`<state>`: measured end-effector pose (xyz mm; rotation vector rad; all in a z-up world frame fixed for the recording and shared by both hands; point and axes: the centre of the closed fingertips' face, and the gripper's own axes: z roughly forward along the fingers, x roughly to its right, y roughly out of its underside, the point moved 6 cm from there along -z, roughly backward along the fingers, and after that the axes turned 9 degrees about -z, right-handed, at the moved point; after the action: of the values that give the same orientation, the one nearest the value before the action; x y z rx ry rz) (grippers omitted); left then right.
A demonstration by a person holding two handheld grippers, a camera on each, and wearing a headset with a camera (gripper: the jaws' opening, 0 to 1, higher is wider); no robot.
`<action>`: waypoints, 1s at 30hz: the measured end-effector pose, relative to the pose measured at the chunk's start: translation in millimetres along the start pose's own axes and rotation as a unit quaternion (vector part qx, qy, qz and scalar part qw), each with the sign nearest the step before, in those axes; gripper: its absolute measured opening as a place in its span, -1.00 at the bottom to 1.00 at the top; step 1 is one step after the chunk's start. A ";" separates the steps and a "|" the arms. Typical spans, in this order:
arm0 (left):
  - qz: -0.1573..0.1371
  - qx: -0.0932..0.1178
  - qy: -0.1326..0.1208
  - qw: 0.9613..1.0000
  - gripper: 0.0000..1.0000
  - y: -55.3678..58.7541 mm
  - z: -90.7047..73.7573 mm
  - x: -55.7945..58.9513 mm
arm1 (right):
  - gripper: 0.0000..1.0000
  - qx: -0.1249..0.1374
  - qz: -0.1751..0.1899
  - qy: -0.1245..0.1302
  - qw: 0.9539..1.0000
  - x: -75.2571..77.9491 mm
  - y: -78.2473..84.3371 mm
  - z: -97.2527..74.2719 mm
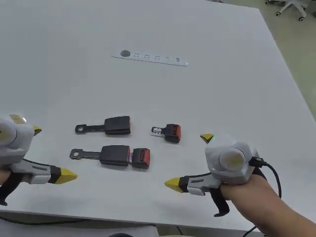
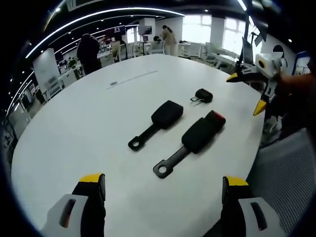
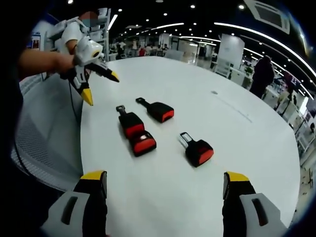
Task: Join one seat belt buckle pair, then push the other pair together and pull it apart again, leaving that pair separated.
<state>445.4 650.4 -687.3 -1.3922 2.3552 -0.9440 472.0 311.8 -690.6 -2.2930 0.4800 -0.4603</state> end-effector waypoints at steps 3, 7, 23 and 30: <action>0.001 0.002 -0.001 1.000 1.00 2.4 -1.1 -1.7 | 0.99 0.005 0.012 0.002 1.000 2.4 1.4 -0.7; 0.000 0.009 -0.005 1.000 1.00 4.7 -4.6 -4.0 | 0.99 0.016 0.042 0.012 0.999 6.6 3.6 -11.0; -0.008 0.009 -0.017 1.000 1.00 19.4 -13.0 -5.5 | 0.99 0.018 0.013 0.001 1.000 -12.9 -3.0 -12.2; 0.001 0.015 -0.014 1.000 0.99 16.9 -12.5 -7.5 | 0.99 0.022 0.017 0.012 1.000 -2.4 -1.3 -11.9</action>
<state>431.2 667.6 -689.5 -1.3822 2.3122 -0.9489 464.8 306.7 -682.2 -2.2350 0.5161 -0.4776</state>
